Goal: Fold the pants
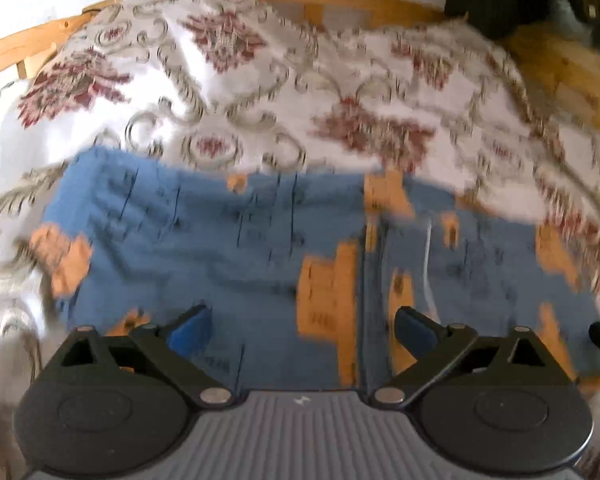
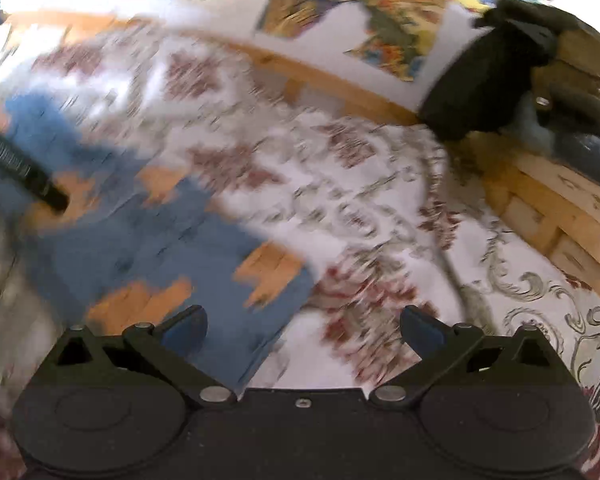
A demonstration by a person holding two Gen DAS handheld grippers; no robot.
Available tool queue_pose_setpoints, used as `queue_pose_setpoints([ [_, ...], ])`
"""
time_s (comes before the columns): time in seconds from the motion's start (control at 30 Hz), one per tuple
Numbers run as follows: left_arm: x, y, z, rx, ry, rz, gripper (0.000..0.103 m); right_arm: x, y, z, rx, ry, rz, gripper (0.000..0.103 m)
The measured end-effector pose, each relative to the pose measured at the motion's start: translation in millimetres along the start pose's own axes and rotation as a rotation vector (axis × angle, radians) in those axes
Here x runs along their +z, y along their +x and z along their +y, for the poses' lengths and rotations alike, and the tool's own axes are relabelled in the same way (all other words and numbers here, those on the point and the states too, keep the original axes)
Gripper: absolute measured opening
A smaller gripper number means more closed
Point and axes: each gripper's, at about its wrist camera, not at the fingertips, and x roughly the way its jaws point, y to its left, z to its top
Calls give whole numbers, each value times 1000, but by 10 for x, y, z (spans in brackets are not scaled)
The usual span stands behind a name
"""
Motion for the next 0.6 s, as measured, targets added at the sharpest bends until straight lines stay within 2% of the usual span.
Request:
queue_pose_setpoints([
  [0.07, -74, -24, -45, 36, 48, -17, 101, -121, 38, 125, -25, -70, 42, 102],
  [0.23, -3, -223, 32, 145, 69, 0, 101, -63, -126, 71, -55, -26, -24, 102],
  [0.37, 63, -480, 377, 178, 92, -52, 102, 138, -180, 131, -4, 8, -113, 102],
  [0.47, 124, -559, 691, 214, 110, -120, 103, 291, -155, 253, 63, 17, -137, 102],
  [0.53, 126, -563, 922, 201, 60, -186, 102, 359, -151, 373, 104, 4, -150, 102],
  [0.6, 145, -490, 1132, 159, -43, -233, 94, 398, -149, 502, 137, -20, -148, 102],
])
